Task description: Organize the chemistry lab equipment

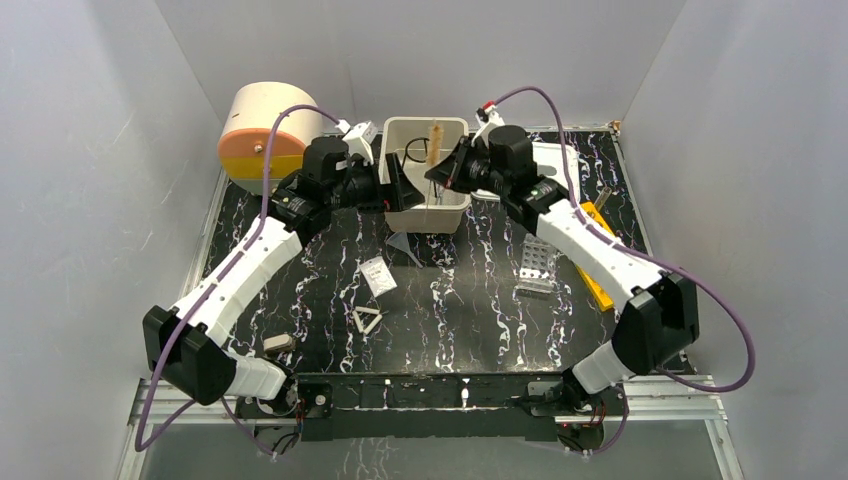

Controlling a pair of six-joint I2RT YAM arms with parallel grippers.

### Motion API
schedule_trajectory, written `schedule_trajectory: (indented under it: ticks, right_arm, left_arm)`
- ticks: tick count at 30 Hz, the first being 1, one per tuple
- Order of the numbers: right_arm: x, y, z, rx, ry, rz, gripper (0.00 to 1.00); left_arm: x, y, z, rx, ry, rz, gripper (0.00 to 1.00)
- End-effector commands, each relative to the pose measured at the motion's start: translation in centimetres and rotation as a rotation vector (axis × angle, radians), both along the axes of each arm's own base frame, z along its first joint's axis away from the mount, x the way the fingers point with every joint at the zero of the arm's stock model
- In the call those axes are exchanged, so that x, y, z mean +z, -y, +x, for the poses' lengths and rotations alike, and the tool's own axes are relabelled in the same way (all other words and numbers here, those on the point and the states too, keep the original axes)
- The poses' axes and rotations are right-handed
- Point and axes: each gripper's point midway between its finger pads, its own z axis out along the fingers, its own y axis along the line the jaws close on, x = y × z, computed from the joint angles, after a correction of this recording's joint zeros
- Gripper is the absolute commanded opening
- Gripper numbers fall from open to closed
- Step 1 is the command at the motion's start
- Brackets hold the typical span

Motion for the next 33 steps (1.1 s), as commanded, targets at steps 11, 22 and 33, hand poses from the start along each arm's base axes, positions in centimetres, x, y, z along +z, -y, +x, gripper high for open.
schedule_trajectory:
  ticks: [11,22,33]
  right_arm:
    - [-4.2,5.1,12.2,-0.220,0.023,-0.460,0.00]
    - [-9.2,4.3,14.9,-0.222,-0.072,-0.614,0.00]
    - [-12.2,3.6,16.2,-0.261,-0.061,-0.713,0.06]
  left_arm:
    - [-2.1,-5.7,1.8,0.192,-0.046,0.153,0.88]
    - [-4.0,-7.1,2.1,0.238,-0.086,0.218,0.89]
    - [-5.4,-7.6,1.7,0.239,-0.112,0.250,0.90]
